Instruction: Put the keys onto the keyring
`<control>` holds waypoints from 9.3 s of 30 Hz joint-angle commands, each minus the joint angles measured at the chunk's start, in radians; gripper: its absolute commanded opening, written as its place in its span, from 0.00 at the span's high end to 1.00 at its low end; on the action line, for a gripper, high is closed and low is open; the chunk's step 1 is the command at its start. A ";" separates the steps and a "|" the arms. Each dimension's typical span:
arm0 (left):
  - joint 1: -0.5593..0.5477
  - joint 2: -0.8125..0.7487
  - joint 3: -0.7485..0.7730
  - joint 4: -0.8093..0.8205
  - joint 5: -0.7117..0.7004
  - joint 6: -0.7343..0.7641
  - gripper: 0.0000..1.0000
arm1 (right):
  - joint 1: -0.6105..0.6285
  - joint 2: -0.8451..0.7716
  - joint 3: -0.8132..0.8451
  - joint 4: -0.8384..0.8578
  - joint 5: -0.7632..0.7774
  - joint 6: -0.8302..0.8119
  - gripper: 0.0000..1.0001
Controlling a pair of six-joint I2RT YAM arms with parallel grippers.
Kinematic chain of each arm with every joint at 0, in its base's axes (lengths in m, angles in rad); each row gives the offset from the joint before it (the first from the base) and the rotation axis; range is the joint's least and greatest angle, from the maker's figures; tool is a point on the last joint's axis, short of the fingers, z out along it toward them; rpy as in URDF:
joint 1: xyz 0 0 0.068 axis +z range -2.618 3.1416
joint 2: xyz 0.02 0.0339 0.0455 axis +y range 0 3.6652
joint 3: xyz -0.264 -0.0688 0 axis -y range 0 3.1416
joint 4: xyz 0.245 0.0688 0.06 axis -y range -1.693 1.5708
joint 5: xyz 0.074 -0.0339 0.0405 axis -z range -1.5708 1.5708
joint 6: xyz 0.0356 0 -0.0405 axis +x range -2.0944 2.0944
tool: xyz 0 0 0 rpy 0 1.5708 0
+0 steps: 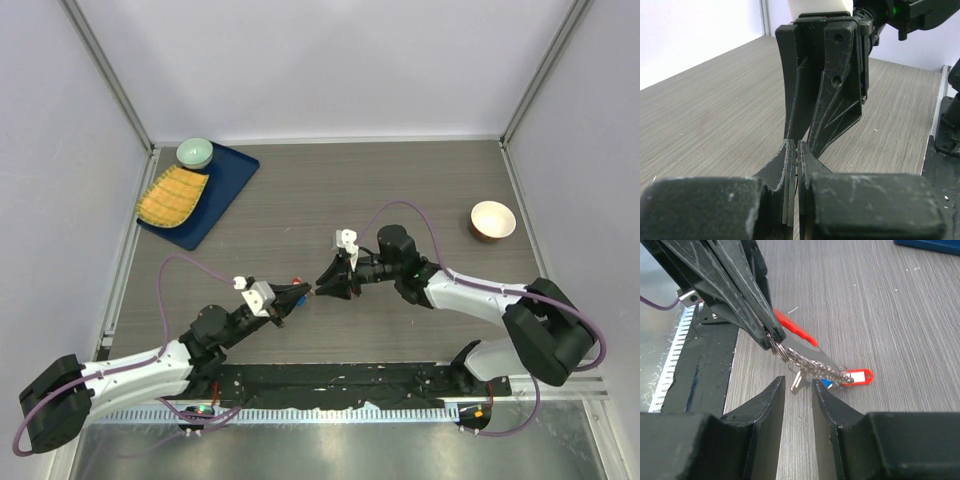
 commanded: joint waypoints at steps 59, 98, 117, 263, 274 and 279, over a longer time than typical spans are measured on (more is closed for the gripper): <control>0.003 -0.084 0.004 -0.120 -0.067 -0.002 0.52 | 0.134 0.086 0.426 -0.852 0.555 -0.513 0.99; 0.004 0.248 0.051 0.010 0.203 0.176 0.60 | 0.237 -0.115 0.219 -0.690 0.467 -0.527 0.99; 0.004 0.313 0.106 0.034 0.184 0.162 0.60 | 0.248 -0.146 0.199 -0.664 0.470 -0.525 0.99; 0.004 0.210 0.034 0.267 0.179 0.061 1.00 | -0.011 -0.077 -0.057 0.106 -0.128 0.010 0.73; 0.003 0.261 0.030 0.352 0.170 0.043 1.00 | -0.011 -0.029 -0.046 0.140 -0.164 0.029 0.83; 0.004 0.228 0.013 0.361 0.131 0.049 1.00 | -0.011 -0.032 -0.048 0.108 -0.162 0.018 0.88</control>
